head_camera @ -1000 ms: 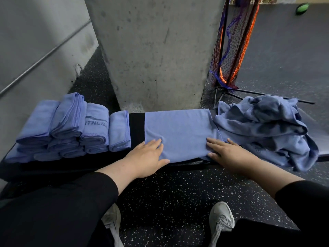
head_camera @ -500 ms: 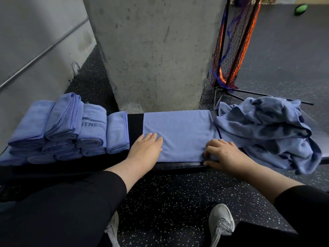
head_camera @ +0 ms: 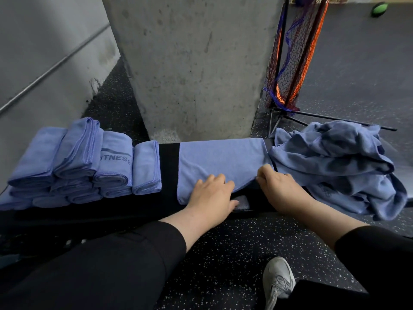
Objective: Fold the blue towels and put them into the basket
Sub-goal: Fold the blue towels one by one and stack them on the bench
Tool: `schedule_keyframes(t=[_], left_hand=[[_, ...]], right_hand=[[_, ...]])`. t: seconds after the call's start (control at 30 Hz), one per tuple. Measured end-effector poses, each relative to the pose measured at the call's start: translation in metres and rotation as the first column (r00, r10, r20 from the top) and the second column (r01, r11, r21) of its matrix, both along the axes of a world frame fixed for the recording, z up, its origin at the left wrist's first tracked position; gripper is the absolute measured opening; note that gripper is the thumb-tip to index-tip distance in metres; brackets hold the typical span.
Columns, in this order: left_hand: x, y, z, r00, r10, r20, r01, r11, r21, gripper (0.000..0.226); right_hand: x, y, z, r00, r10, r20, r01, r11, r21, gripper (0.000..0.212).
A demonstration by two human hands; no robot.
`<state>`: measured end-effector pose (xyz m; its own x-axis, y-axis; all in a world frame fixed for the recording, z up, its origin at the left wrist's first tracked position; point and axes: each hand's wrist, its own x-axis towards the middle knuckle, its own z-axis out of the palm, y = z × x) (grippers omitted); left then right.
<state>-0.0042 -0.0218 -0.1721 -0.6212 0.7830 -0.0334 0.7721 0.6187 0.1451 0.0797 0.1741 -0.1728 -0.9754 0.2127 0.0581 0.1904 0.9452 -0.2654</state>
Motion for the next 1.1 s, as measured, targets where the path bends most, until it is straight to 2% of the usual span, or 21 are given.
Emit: schedule_keyframes(t=[0.03,0.07,0.13,0.23,0.37,0.4,0.47,0.5,0.53,0.6,0.7,0.8,0.93,1.0,1.1], left_hand=[[-0.001,0.002,0.0,0.999,0.031,0.008,-0.031,0.999,0.028,0.013],[-0.004,0.003,0.0,0.998,0.068,0.009,-0.069,0.997,0.038,0.012],[-0.013,0.0,0.001,0.992,0.122,0.025,-0.122,0.992,0.016,0.023],[-0.031,-0.008,0.008,0.977,0.205,0.062,-0.207,0.978,0.028,0.018],[-0.049,-0.027,0.015,0.953,0.286,0.096,-0.292,0.955,0.052,0.026],[-0.053,-0.033,0.015,0.95,0.294,0.103,-0.301,0.952,0.057,0.026],[-0.06,-0.043,0.014,0.955,0.266,0.134,-0.279,0.956,0.094,0.019],[-0.063,-0.048,0.015,0.961,0.227,0.155,-0.246,0.963,0.11,0.016],[-0.063,-0.052,0.017,0.968,0.185,0.17,-0.206,0.971,0.117,0.015],[-0.064,-0.06,0.022,0.971,0.132,0.2,-0.158,0.98,0.119,0.019],[-0.067,-0.073,0.03,0.964,0.11,0.241,-0.143,0.982,0.124,0.022],[-0.067,-0.086,0.038,0.948,0.068,0.31,-0.096,0.993,0.075,0.026],[-0.057,-0.099,0.055,0.913,0.006,0.408,0.003,1.0,-0.022,0.023],[-0.052,-0.107,0.061,0.884,0.002,0.468,0.041,0.996,-0.083,0.025],[-0.045,-0.118,0.068,0.796,0.029,0.605,0.046,0.993,-0.108,0.03]], right_hand=[[-0.003,0.001,0.001,1.0,-0.006,-0.001,0.006,1.0,-0.003,0.013],[-0.004,0.002,0.002,1.0,-0.005,0.002,0.005,1.0,-0.005,0.014],[-0.005,0.003,0.001,1.0,0.015,0.001,-0.015,1.0,-0.023,0.015],[-0.004,0.005,0.001,1.0,0.023,-0.004,-0.024,0.998,-0.062,0.015],[-0.001,0.012,0.005,0.998,0.051,0.049,-0.049,0.998,-0.037,0.012],[0.0,0.012,0.007,0.994,0.077,0.082,-0.074,0.997,-0.036,0.019],[0.002,0.014,0.009,0.982,0.11,0.153,-0.107,0.994,-0.026,0.036],[0.002,0.014,0.009,0.983,0.1,0.156,-0.097,0.995,-0.026,0.037],[0.002,0.015,0.009,0.988,0.084,0.127,-0.079,0.996,-0.046,0.031],[0.001,0.017,0.011,0.995,0.067,0.069,-0.063,0.996,-0.055,0.005],[0.004,0.017,0.022,0.989,0.061,0.136,-0.053,0.997,-0.064,0.026],[0.008,0.015,0.032,0.976,0.034,0.213,-0.014,0.996,-0.092,0.03],[0.01,0.008,0.051,0.928,0.125,0.352,-0.089,0.989,-0.117,0.033],[0.013,0.007,0.062,0.869,0.18,0.461,-0.102,0.977,-0.189,0.032],[0.022,0.005,0.078,0.787,0.26,0.559,-0.02,0.917,-0.398,0.03]])
